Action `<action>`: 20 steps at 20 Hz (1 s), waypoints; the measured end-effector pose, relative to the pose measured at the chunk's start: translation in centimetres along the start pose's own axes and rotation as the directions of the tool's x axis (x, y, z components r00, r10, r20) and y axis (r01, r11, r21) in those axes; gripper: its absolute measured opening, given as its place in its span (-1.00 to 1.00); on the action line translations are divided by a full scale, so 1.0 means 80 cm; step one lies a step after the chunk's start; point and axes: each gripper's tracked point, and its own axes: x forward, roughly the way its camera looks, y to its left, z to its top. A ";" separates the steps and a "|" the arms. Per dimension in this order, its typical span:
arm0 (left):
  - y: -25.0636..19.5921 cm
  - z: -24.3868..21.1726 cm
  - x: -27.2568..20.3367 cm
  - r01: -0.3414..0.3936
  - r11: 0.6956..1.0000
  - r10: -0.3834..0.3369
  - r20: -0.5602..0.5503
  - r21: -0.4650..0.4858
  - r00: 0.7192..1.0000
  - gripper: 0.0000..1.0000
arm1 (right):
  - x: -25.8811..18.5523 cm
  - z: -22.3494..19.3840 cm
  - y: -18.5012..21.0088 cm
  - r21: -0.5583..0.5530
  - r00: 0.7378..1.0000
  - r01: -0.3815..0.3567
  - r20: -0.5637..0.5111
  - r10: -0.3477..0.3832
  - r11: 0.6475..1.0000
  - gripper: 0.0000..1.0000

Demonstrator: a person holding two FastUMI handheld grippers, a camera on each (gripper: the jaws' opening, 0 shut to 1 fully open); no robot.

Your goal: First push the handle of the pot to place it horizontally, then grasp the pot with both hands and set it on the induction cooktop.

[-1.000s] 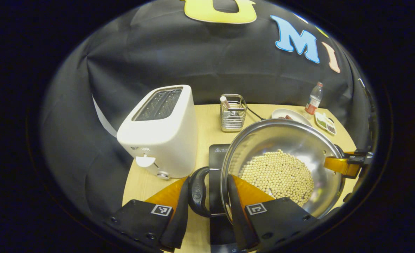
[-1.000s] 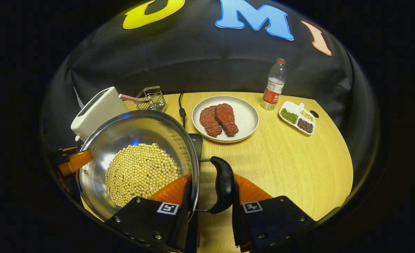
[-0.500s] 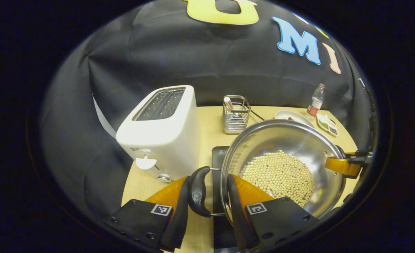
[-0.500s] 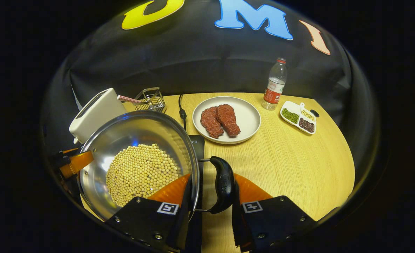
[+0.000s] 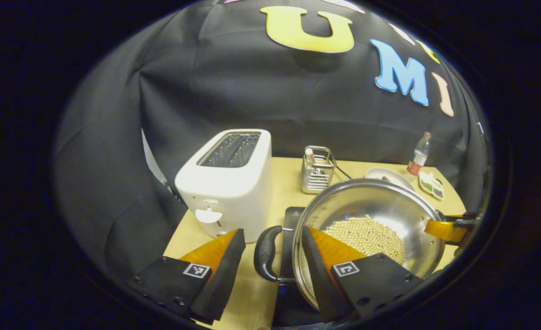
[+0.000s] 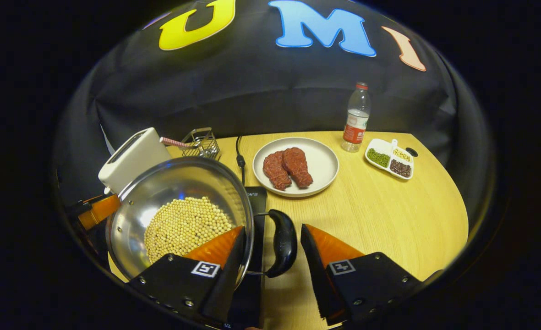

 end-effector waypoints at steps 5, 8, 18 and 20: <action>-0.024 0.041 -0.077 -0.027 0.996 0.036 0.106 -0.080 0.994 0.72 | -0.062 0.053 -0.042 -0.037 0.990 -0.008 0.144 0.013 0.999 0.58; -0.080 0.078 -0.137 0.000 0.995 0.019 0.198 -0.096 0.980 0.70 | -0.117 0.092 -0.077 -0.048 0.974 -0.014 0.227 0.025 0.999 0.58; -0.355 0.184 -0.345 0.090 0.996 -0.084 0.486 0.012 0.870 0.68 | -0.312 0.205 -0.194 -0.067 0.873 -0.065 0.479 0.090 0.996 0.57; -0.392 0.193 -0.372 0.091 0.995 -0.094 0.517 0.030 0.851 0.68 | -0.344 0.212 -0.214 -0.092 0.856 -0.068 0.506 0.105 0.993 0.62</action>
